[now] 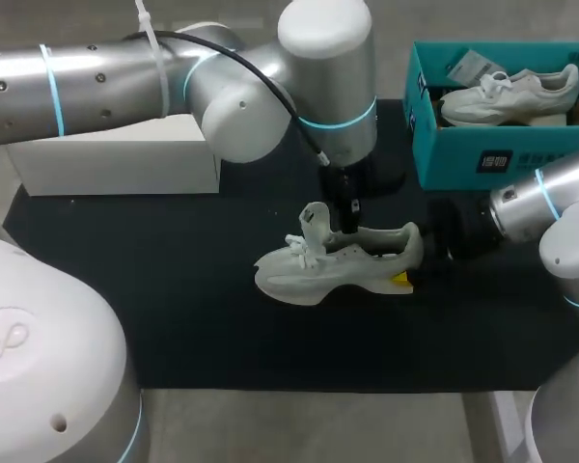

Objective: Take the shoe out of the shoebox, open the shoe tongue, remove and reinsert the insole, then place the shoe into the shoebox

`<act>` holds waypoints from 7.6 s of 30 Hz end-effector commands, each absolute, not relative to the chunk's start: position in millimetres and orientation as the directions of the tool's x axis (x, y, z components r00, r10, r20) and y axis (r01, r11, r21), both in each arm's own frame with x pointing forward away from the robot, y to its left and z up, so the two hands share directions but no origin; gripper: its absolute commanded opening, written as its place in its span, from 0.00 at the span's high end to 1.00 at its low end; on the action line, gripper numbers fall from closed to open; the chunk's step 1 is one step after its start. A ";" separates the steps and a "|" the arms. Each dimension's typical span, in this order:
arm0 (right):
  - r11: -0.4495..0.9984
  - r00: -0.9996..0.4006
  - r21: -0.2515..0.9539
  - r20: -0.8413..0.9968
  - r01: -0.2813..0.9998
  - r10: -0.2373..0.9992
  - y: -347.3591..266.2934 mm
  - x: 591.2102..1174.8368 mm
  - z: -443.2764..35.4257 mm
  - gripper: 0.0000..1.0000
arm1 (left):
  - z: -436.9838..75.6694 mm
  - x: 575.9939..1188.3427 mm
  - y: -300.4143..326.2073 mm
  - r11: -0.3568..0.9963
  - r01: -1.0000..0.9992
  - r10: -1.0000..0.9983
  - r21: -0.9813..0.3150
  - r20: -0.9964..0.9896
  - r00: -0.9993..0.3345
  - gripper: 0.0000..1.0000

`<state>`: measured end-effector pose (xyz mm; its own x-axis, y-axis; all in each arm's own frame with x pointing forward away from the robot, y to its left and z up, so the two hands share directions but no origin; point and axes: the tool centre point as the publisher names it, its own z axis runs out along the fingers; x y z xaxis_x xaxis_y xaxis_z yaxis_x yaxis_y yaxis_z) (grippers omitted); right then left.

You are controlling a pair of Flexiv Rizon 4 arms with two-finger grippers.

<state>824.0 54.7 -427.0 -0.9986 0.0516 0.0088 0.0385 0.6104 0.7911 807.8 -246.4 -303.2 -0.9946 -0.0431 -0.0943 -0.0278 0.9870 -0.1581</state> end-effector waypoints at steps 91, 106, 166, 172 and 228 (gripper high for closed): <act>0.612 -0.999 0.790 0.008 0.038 0.052 56.6 824.2 -430.9 1.00 | -441.3 807.4 -283.2 0.990 0.067 0.070 -0.122 0.015 -0.997 0.71; 0.612 -0.999 0.790 0.008 0.038 0.052 56.6 824.2 -430.9 1.00 | -475.8 818.2 -286.6 0.993 0.042 0.029 -0.111 -0.113 -0.993 0.73; 0.612 -0.999 0.790 0.008 0.038 0.052 56.6 824.2 -430.9 1.00 | -308.5 819.9 -254.7 0.812 -0.216 -0.021 -0.542 0.343 -0.939 1.00; 0.612 -0.999 0.790 0.008 0.038 0.052 56.6 824.2 -430.9 1.00 | -284.6 815.5 -272.7 0.755 -0.232 0.058 -0.613 0.414 -0.908 1.00; 0.612 -0.999 0.790 0.008 0.038 0.052 56.6 824.2 -430.9 1.00 | -67.7 723.1 -286.7 0.346 -0.269 0.292 -0.899 0.376 -0.880 1.00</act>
<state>825.5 54.9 -427.1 -0.9986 0.0515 0.0088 0.0384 0.6106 0.7910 745.8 -304.8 -81.6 -0.8778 0.2911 0.3803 -0.2550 0.3880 -0.8857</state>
